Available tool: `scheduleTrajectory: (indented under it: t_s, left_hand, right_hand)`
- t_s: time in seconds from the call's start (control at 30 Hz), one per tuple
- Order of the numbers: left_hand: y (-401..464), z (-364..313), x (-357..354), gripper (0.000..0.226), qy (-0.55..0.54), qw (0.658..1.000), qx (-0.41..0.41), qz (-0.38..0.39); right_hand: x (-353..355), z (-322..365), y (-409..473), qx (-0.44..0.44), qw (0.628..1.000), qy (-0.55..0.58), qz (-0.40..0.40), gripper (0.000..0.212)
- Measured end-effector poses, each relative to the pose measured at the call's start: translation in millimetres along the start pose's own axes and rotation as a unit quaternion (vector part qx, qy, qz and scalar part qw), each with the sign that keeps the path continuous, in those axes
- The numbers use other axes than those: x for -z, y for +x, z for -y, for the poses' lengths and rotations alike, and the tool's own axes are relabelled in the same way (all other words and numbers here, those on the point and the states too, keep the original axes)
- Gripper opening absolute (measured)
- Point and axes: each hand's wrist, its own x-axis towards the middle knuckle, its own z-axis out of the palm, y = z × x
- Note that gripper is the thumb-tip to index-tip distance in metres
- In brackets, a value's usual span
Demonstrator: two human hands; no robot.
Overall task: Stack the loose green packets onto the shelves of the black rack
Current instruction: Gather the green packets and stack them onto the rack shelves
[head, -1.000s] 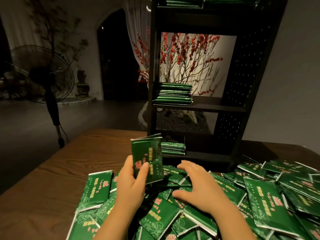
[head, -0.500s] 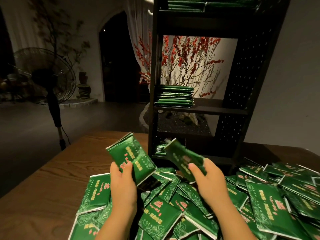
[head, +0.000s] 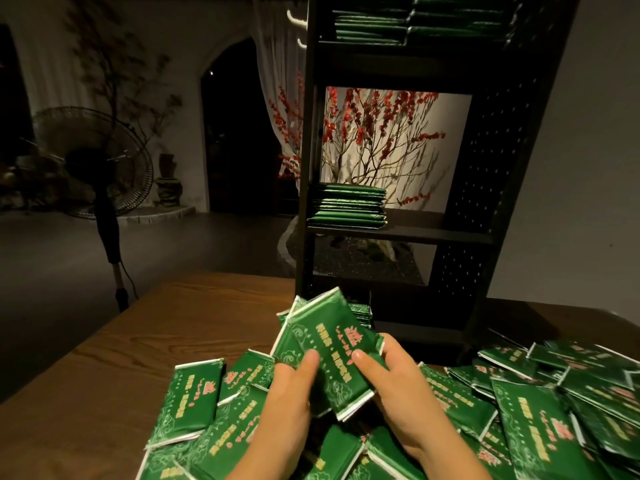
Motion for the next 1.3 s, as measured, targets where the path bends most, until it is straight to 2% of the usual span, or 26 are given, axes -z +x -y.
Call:
scheduleTrajectory:
  t_s: [0.03, 0.1, 0.17, 0.23, 0.33, 0.4, 0.47, 0.53, 0.6, 0.7, 0.77, 0.83, 1.0, 1.1, 1.3]
  left_hand:
    - [-4, 0, 0, 0.043, 0.005, 1.000, 0.003, -0.003]
    - [-10, 4, 2, 0.043, 0.008, 1.000, -0.002, -0.011]
    - [-8, 1, 4, 0.045, -0.050, 0.999, 0.002, -0.006]
    - [-4, 0, 8, 0.051, -0.116, 0.993, 0.013, 0.019]
    - [-2, -1, 14, 0.037, -0.193, 0.977, 0.010, 0.084]
    - [4, -4, 21, 0.047, -0.213, 0.974, -0.025, 0.071]
    - [12, -5, 27, 0.050, -0.173, 0.980, -0.081, 0.047]
    - [16, 0, 34, 0.046, -0.024, 0.988, -0.148, 0.029]
    - [15, 4, 36, 0.046, 0.085, 0.978, -0.184, 0.037]
    - [13, 6, 37, 0.053, 0.104, 0.978, -0.168, 0.068]
    - [13, 7, 38, 0.059, 0.121, 0.976, -0.171, 0.064]
    - [13, 7, 37, 0.065, 0.159, 0.966, -0.191, 0.070]
    - [12, 10, 32, 0.066, 0.200, 0.951, -0.216, 0.095]
    - [13, 10, 34, 0.063, 0.209, 0.949, -0.225, 0.071]
    - [12, 10, 35, 0.066, 0.239, 0.948, -0.171, 0.120]
  right_hand:
    - [-2, 0, -1, 0.002, 1.000, -0.008, 0.008, 0.019]
    - [-3, -1, -1, 0.011, 1.000, -0.012, 0.023, 0.035]
    - [-3, -2, -1, 0.013, 0.999, 0.007, 0.037, 0.043]
    - [-3, -1, -2, 0.017, 0.999, 0.035, 0.034, 0.036]
    - [0, 2, -1, 0.017, 0.997, 0.076, -0.002, 0.030]
    - [5, 3, 1, 0.022, 0.998, 0.056, -0.020, 0.027]
    - [11, 3, 3, 0.044, 0.998, -0.005, -0.034, 0.024]
    - [13, 0, 2, 0.072, 0.994, -0.075, -0.036, 0.024]
    - [11, -3, 1, 0.087, 0.989, -0.117, -0.019, 0.028]
    - [11, -8, 0, 0.096, 0.971, -0.218, 0.004, 0.052]
    - [11, -8, -1, 0.102, 0.967, -0.233, 0.007, 0.068]
    - [12, -8, -2, 0.112, 0.966, -0.233, 0.009, 0.075]
    - [5, -4, -4, 0.127, 0.946, -0.292, 0.069, 0.068]
    - [7, -5, -2, 0.110, 0.951, -0.286, 0.047, 0.070]
    - [11, -1, -9, 0.041, 0.940, -0.332, 0.064, 0.059]
